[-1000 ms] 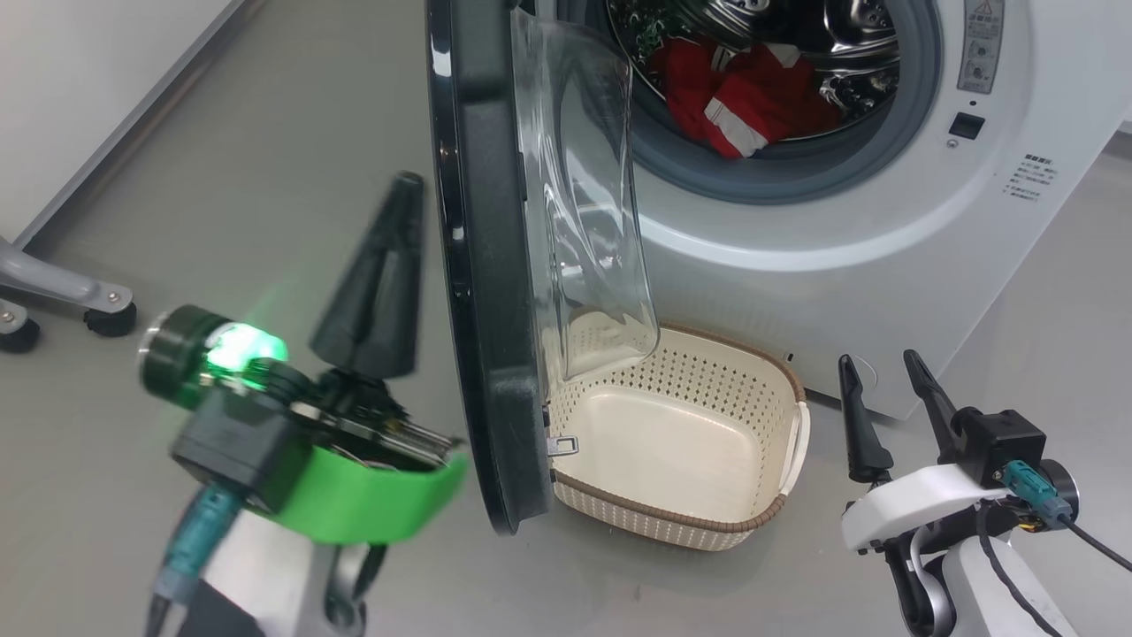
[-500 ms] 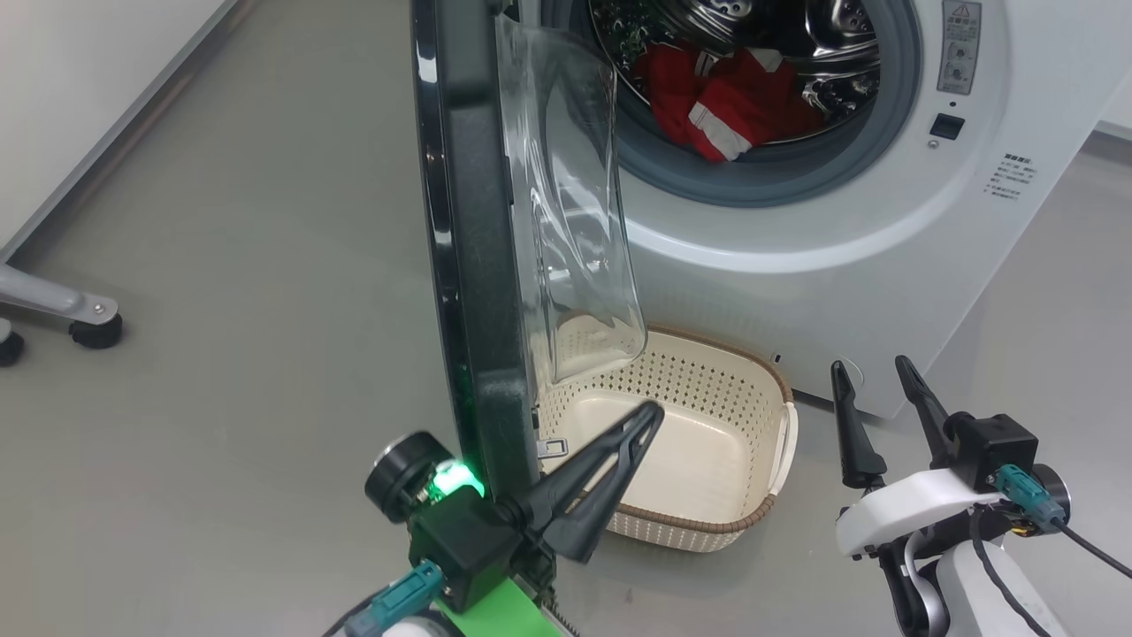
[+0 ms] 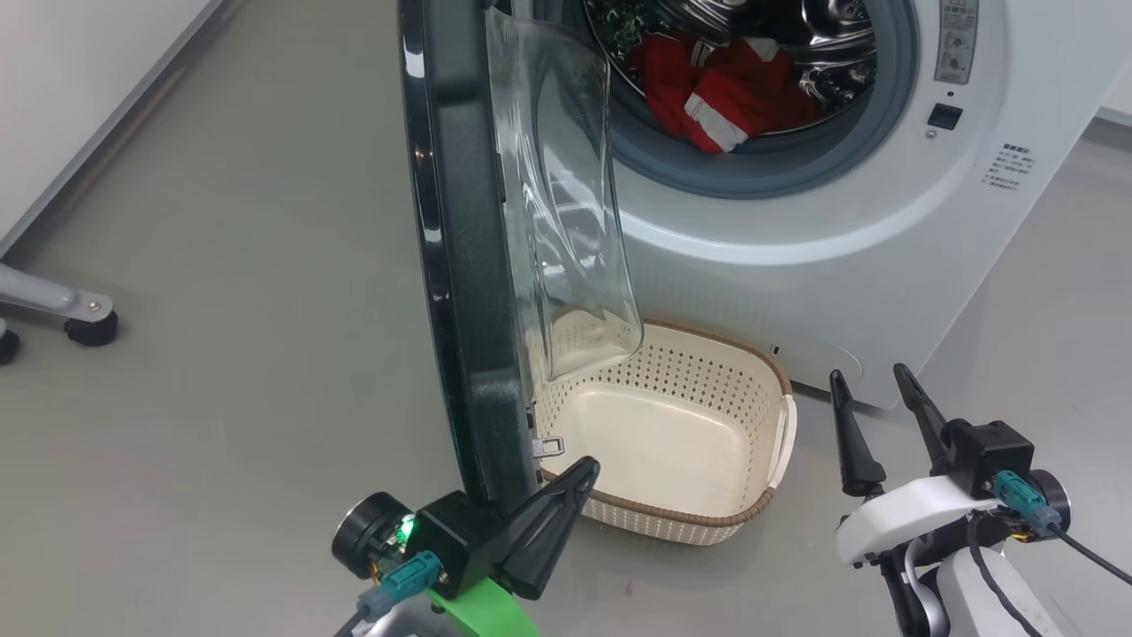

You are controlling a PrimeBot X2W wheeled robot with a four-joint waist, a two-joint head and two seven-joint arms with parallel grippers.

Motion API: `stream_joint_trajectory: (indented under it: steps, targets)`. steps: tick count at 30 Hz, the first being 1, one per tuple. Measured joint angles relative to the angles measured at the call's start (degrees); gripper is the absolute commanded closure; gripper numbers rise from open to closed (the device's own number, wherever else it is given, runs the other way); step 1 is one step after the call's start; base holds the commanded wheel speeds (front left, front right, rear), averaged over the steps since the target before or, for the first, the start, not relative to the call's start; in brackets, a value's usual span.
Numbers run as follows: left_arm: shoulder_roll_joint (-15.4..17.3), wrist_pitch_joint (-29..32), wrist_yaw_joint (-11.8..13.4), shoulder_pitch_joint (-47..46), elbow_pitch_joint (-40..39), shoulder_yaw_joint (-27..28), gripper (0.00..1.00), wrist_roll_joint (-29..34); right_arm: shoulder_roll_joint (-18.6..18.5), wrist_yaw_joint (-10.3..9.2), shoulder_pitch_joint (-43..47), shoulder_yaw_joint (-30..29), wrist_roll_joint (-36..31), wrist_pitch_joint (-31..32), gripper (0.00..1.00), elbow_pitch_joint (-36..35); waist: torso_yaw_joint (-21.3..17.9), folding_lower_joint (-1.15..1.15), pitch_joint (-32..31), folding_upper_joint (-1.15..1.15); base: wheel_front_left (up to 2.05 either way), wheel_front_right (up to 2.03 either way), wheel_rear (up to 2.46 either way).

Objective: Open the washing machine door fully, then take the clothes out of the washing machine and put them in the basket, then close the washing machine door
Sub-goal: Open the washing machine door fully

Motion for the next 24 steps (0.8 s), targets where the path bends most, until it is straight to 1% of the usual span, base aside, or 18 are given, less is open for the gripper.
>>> stream_joint_trajectory:
  steps: [11, 16, 24]
  targets:
    - [0.2, 0.7, 2.0, 0.2, 1.9, 3.2, 1.0, -0.3, 0.1, 0.09, 0.0, -1.1, -0.4, 0.0, 0.0, 0.2, -0.3, 0.0, 0.9, 0.0, 0.0, 0.0, 0.0]
    - [0.1, 0.7, 2.9, 0.2, 2.5, 4.5, 1.0, -0.5, 0.1, 0.51, -0.1, -1.5, -0.5, 0.0, 0.0, 0.3, -0.3, 0.0, 1.1, 0.0, 0.0, 0.0, 0.0]
    - [0.1, 0.7, 3.5, 0.1, 3.5, 5.4, 1.0, -0.6, 0.2, 0.53, -0.3, -1.9, -0.8, 0.0, 0.0, 0.3, -0.2, 0.0, 1.1, 0.0, 0.0, 0.0, 0.0]
